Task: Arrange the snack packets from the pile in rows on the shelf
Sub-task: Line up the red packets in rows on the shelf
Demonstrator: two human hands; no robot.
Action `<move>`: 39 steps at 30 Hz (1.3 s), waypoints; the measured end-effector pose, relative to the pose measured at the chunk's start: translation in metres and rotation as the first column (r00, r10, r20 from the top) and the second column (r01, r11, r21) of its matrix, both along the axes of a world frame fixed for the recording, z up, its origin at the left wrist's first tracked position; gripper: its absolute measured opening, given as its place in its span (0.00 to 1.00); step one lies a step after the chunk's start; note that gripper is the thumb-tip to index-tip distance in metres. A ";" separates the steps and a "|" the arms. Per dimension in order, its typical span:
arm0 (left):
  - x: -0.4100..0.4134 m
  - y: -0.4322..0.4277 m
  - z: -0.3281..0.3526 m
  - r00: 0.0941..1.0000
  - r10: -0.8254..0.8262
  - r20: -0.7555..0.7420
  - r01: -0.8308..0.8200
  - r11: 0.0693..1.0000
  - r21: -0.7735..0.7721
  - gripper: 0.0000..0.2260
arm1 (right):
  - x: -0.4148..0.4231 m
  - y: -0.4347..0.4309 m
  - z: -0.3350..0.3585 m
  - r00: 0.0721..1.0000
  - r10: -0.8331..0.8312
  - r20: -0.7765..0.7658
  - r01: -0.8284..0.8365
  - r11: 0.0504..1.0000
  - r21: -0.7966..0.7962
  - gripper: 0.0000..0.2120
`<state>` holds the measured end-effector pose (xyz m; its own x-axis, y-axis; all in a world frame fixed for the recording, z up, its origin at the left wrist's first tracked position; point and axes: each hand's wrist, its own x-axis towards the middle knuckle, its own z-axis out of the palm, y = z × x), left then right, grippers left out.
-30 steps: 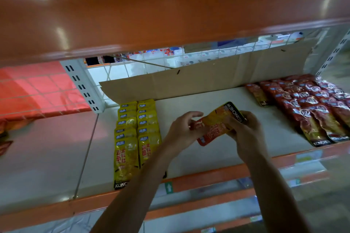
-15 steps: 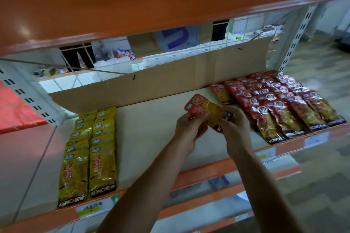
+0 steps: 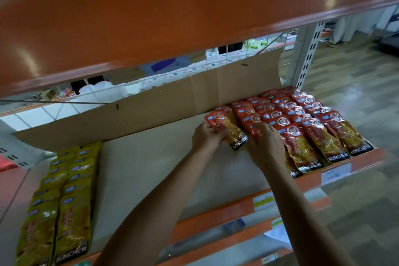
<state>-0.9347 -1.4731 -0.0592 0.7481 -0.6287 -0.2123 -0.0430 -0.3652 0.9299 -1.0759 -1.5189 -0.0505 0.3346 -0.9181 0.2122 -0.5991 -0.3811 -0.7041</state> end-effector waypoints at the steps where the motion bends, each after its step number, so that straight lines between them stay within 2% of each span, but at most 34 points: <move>1: 0.002 -0.006 -0.002 0.999 -0.012 0.043 0.011 1.000 0.019 0.13 | 0.000 -0.003 0.000 1.000 0.007 -0.023 -0.007 1.000 -0.002 0.17; 6: 0.012 -0.028 -0.005 0.975 -0.118 0.188 0.095 0.988 0.126 0.14 | -0.003 -0.015 -0.001 0.995 0.029 -0.091 -0.028 1.000 0.011 0.18; 12: 0.014 -0.038 -0.008 0.956 -0.144 0.255 0.108 0.983 0.152 0.13 | -0.006 -0.024 -0.007 0.993 0.024 -0.112 -0.023 1.000 0.016 0.18; 16: 0.017 -0.037 -0.010 0.957 -0.160 0.243 0.124 0.980 0.157 0.17 | -0.005 -0.027 -0.012 0.992 0.038 -0.123 -0.037 0.999 0.011 0.19; 20: 0.017 -0.038 -0.008 0.949 -0.180 0.261 0.138 0.976 0.170 0.16 | -0.005 -0.027 -0.012 0.990 0.041 -0.133 -0.041 0.999 0.004 0.20; 26: 0.015 -0.037 -0.005 0.941 -0.170 0.293 0.125 0.978 0.167 0.21 | -0.005 -0.025 -0.011 0.988 0.054 -0.146 -0.058 0.998 -0.023 0.16; 34: 0.014 -0.035 -0.002 0.926 -0.180 0.331 0.102 0.965 0.240 0.16 | -0.009 -0.020 -0.003 0.987 0.068 -0.144 -0.068 0.998 0.004 0.18; 39: 0.012 -0.019 0.006 0.888 -0.172 0.427 0.061 0.963 0.261 0.19 | -0.001 -0.012 0.004 0.988 0.088 -0.130 -0.090 0.996 -0.013 0.17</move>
